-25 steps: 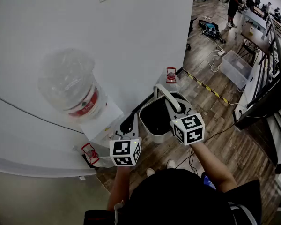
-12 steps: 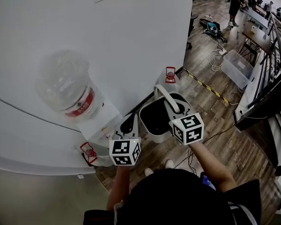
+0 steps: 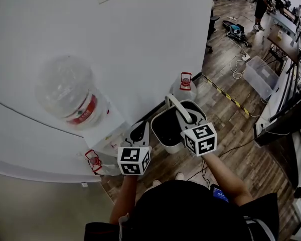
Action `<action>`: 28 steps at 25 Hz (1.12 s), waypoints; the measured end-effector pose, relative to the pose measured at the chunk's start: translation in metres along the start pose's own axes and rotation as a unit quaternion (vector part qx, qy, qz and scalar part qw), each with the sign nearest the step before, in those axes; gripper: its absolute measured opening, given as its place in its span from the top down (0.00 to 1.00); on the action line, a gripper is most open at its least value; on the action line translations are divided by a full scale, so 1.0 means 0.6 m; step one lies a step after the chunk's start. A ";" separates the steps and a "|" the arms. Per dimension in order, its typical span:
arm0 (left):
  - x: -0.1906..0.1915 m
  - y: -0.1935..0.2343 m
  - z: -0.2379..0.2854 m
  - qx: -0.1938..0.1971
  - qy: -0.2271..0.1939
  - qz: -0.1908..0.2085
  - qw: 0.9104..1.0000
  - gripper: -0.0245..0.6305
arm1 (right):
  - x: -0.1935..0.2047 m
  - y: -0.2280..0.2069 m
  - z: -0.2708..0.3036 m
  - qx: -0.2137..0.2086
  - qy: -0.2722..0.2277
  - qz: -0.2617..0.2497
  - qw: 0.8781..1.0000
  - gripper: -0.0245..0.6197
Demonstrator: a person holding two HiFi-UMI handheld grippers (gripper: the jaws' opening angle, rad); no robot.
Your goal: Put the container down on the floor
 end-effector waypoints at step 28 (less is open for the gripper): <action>0.018 0.115 0.105 -0.021 0.005 -0.050 0.999 0.94 | -0.003 -0.036 0.173 -0.014 0.042 -0.016 0.999 0.92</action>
Point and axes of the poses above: the fingertips, and each gripper's own axes: z forward along the fingers, y to its left, x out of its underside, the point moved 3 cm from there along -z, backward along the fingers, and after that the axes turned 8 degrees about x, right-handed, at the moved point
